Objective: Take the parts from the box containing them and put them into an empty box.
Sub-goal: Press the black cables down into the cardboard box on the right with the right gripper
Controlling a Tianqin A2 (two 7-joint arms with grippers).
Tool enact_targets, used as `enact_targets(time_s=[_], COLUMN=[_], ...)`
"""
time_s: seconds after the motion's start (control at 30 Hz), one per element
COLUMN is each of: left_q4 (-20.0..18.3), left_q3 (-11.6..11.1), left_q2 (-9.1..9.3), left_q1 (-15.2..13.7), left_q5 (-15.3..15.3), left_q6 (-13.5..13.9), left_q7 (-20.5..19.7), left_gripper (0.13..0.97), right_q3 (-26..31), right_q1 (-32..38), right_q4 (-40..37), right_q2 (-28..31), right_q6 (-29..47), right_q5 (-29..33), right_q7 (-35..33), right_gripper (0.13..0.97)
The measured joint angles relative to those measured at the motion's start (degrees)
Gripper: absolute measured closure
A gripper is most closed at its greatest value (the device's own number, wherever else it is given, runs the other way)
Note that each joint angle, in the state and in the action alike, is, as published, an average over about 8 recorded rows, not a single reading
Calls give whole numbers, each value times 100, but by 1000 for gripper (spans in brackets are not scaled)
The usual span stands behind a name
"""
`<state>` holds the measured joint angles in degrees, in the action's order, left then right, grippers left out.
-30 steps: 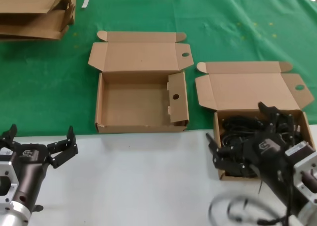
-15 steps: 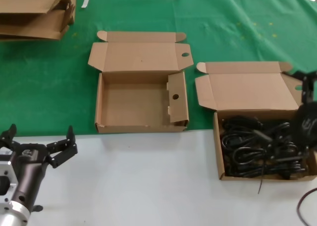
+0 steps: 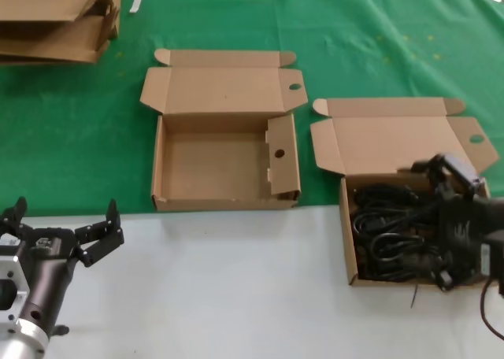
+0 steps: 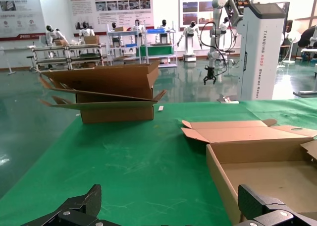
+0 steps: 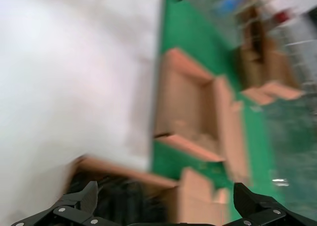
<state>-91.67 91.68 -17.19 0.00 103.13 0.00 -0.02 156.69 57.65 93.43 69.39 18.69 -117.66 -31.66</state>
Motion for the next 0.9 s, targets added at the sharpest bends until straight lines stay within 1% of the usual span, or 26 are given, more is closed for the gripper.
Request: enact_targets(time_s=[0.13, 0.27, 0.43, 0.57, 0.7, 0.8, 0.9], left_q4=[0, 0, 0, 0, 0, 0, 0], left_q3=[0, 0, 0, 0, 0, 0, 0], left_q2=[0, 0, 0, 0, 0, 0, 0], left_q1=[0, 0, 0, 0, 0, 0, 0], left_q5=[-1, -1, -1, -1, -1, -1, -1], left_q6=[0, 0, 0, 0, 0, 0, 0], left_q7=[0, 0, 0, 0, 0, 0, 0], left_gripper=[132, 132, 132, 132, 132, 132, 132], right_q3=[69, 93, 102, 73, -213, -602, -1019], right_q1=[219, 435, 619, 679, 600, 456, 288], right_q4=[-533, -1036, -1458, -1620, -1680, -1660, -1574], right_q2=[-325, -676, -1100, -1372, -1632, -1816, -1954], right_q6=[712, 1250, 1635, 1774, 1968, 2191, 2443], right_q5=[1045, 2159, 3565, 4510, 5340, 5867, 6240], right_q7=[681, 1409, 2428, 3164, 3742, 4034, 4202], right_gripper=[129, 129, 129, 129, 129, 129, 129])
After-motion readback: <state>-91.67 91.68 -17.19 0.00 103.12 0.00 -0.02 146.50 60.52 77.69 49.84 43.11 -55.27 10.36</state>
